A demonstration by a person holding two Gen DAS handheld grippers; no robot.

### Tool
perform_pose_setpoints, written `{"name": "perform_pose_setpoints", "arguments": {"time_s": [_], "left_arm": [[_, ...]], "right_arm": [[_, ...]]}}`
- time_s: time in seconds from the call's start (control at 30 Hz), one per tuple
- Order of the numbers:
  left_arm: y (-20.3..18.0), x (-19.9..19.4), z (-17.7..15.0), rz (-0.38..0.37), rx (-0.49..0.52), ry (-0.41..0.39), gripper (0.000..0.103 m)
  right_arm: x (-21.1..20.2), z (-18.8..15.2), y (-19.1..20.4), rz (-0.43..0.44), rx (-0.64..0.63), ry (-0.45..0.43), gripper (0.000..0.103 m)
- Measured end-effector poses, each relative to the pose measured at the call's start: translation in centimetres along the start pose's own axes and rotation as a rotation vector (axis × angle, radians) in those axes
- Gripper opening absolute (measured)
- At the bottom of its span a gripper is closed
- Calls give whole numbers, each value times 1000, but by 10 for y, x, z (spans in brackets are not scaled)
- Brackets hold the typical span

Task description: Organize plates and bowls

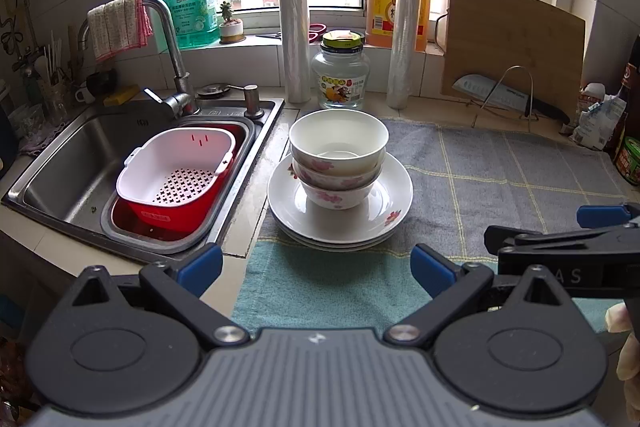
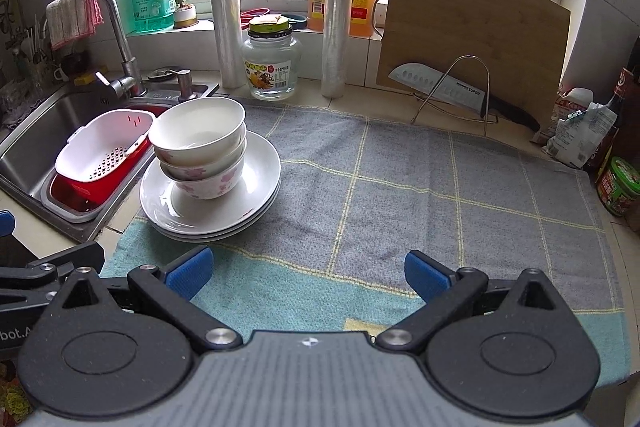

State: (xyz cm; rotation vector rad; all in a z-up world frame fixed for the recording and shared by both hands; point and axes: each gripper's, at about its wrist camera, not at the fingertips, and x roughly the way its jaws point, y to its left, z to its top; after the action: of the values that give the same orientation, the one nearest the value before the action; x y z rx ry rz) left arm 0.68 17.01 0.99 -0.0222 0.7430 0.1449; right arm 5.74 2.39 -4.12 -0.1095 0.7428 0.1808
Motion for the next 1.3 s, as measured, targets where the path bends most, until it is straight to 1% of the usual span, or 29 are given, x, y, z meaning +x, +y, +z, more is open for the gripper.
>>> {"name": "perform_pose_setpoints", "arguments": {"time_s": [0.6,1.07,1.3], "left_arm": [[-1,-2,2,7,0,0,100],[-2,-8,4,2,-2,-18,100],[-3,-10,4,-1,0,-20,100]], "right_arm": [[-1,2,0,-3,2,-6,103],[-8,2,-1,-11,13,-47,103],[-10,1,-1,-17,22,-51,103]]}}
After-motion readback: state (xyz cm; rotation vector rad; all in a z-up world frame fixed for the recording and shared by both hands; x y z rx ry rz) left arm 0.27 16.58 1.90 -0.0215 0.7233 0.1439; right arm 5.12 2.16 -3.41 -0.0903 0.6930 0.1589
